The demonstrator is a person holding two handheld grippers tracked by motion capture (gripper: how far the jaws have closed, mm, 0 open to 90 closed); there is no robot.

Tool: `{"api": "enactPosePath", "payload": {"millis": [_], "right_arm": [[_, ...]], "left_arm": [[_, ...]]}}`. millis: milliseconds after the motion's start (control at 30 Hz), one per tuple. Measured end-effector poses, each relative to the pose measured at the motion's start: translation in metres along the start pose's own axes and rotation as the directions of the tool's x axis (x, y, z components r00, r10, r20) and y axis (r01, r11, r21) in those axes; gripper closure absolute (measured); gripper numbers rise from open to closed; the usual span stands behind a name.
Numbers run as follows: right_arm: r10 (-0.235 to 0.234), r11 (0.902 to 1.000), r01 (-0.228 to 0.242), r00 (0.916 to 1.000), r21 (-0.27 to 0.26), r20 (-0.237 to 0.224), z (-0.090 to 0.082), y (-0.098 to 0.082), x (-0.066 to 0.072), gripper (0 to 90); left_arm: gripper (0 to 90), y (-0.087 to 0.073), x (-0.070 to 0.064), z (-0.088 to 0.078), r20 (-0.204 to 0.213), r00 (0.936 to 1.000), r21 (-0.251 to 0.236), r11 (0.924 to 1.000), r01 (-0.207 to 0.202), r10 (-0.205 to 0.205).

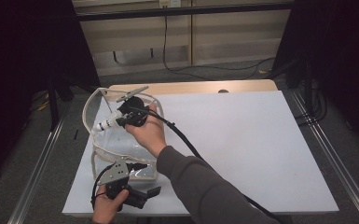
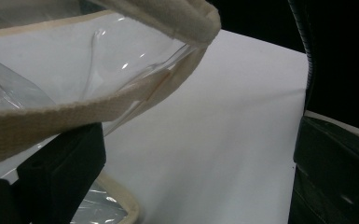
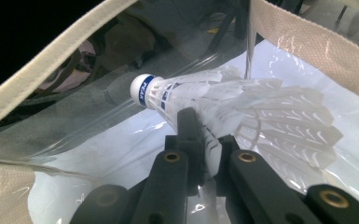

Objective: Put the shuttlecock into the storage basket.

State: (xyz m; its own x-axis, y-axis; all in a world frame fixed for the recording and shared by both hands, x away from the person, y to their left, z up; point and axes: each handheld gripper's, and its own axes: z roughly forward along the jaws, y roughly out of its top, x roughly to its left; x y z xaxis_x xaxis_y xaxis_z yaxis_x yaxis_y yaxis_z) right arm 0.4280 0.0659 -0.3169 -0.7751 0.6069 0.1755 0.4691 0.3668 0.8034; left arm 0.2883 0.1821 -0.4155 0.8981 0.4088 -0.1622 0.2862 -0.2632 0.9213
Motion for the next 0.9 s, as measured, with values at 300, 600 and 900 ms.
{"api": "enactPosePath", "payload": {"millis": [300,600,900], "right_arm": [[-0.021,0.9996,0.021,0.9994,0.020,0.029,0.0015,-0.0008,-0.0022,87.4],[-0.026,0.9996,0.025,0.9994,0.012,0.024,0.0028,-0.0006,0.0022,87.4],[-0.030,0.9995,0.030,0.9993,0.001,0.024,0.0052,-0.0011,0.0045,87.5]], "left_arm": [[2.5,-0.0004,-0.0004,0.0003,0.001,1.0000,0.002,1.0000,0.000,0.000],[2.5,-0.0003,-0.0004,0.0003,-0.001,1.0000,0.001,1.0000,-0.001,0.001],[2.5,0.0000,-0.0004,-0.0003,-0.002,1.0000,0.000,1.0000,-0.002,0.002]]}}
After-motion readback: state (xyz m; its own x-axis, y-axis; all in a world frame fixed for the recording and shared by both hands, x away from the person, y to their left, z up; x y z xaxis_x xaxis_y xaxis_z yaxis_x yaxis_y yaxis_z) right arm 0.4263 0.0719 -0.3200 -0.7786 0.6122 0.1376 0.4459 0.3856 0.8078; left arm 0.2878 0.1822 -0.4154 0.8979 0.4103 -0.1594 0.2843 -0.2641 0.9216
